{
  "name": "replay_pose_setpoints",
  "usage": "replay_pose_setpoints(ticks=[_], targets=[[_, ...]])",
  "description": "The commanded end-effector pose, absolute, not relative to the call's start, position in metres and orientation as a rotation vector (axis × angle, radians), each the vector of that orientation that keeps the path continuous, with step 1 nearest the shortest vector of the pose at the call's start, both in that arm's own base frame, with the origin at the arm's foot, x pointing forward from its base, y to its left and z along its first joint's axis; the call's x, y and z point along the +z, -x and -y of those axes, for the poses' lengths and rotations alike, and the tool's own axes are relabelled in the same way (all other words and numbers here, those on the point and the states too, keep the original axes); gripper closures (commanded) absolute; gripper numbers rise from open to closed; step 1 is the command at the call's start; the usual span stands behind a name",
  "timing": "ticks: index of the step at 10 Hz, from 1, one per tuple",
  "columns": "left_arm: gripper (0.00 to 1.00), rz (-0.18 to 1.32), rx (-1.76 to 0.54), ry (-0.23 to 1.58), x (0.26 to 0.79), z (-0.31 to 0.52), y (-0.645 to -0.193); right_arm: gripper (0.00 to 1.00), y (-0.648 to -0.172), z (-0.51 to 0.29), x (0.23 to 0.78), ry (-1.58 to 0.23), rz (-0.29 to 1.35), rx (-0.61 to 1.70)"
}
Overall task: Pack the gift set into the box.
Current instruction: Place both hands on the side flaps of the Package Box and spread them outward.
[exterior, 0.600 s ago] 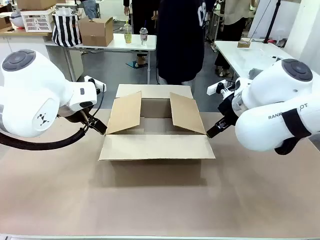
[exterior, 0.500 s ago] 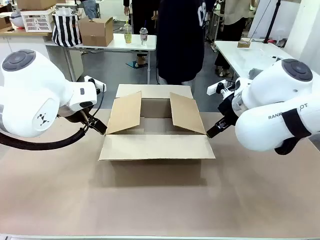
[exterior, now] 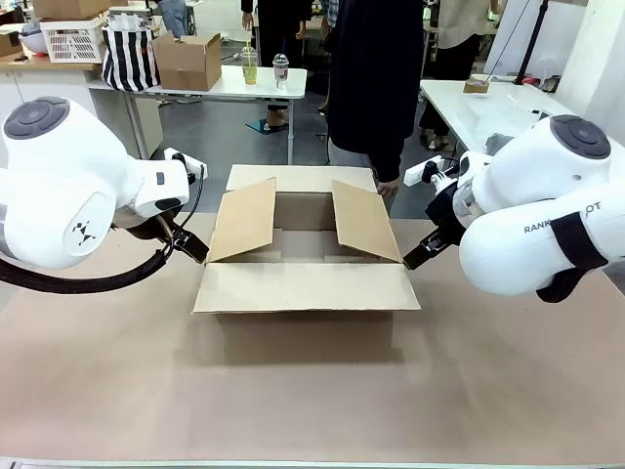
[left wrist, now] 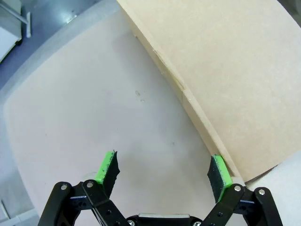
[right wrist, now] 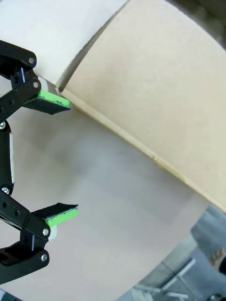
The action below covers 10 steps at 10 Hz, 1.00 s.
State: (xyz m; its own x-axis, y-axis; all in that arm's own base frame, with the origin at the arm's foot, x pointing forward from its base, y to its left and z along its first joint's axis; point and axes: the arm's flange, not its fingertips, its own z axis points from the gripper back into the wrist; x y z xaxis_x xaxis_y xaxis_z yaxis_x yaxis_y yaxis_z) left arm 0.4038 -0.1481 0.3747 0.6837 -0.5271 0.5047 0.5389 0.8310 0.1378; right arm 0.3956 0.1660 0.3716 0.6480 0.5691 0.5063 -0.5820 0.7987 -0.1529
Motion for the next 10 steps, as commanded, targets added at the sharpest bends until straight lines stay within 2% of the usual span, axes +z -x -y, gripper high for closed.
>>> replay_pose_setpoints(ticks=[1, 10], targets=[[0.0, 0.559, -0.599, 0.023, 0.3747, 0.1486, -0.4036, 0.0, -0.3954, -0.1667, 0.3718, -0.025, 0.568, 0.655], [0.0, 0.559, -0.597, 0.022, 0.3747, 0.1481, -0.4038, 0.0, -0.3957, -0.1659, 0.3716, -0.024, 0.567, 0.654]])
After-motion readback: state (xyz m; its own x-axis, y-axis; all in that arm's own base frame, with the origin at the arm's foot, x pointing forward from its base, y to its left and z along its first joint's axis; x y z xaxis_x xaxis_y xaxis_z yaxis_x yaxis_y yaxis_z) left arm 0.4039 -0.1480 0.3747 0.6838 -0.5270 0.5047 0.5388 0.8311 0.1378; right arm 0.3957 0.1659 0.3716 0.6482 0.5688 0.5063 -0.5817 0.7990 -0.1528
